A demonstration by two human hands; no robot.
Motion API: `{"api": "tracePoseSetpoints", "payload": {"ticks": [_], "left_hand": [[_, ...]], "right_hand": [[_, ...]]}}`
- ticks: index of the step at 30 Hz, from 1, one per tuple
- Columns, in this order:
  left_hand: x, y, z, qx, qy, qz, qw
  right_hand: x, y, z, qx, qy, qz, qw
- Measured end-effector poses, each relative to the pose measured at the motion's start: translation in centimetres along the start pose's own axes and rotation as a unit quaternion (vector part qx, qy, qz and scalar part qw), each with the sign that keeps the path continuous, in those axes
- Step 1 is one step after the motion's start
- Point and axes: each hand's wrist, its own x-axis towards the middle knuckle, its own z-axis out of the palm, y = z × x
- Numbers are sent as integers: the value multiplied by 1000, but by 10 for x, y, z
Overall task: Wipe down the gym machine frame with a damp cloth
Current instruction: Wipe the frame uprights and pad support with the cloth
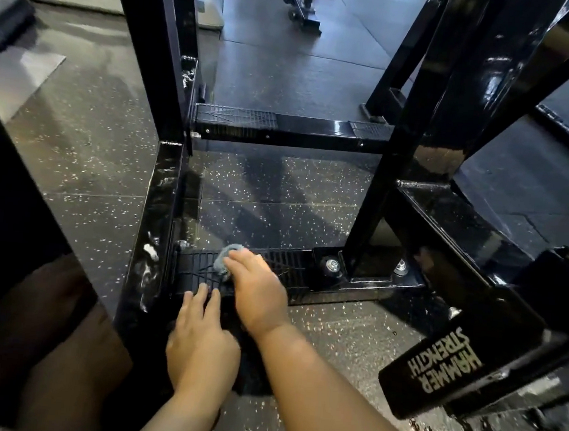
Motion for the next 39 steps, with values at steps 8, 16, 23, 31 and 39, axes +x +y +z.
{"api": "tracePoseSetpoints", "payload": {"ticks": [8, 16, 23, 31, 39], "left_hand": [[-13, -6, -3, -59, -1, -35, 998], [-59, -34, 1, -42, 35, 53, 997], [-96, -65, -12, -19, -29, 161, 986], [-141, -113, -80, -83, 78, 153, 982], [-130, -94, -115, -288, 20, -132, 948]], "right_hand": [[-7, -16, 21, -7, 49, -80, 996], [15, -21, 28, -50, 0, -29, 998], [1, -20, 52, -44, -11, -181, 982], [-76, -60, 43, 214, -106, 70, 969], [-167, -154, 33, 552, -70, 297, 776]]}}
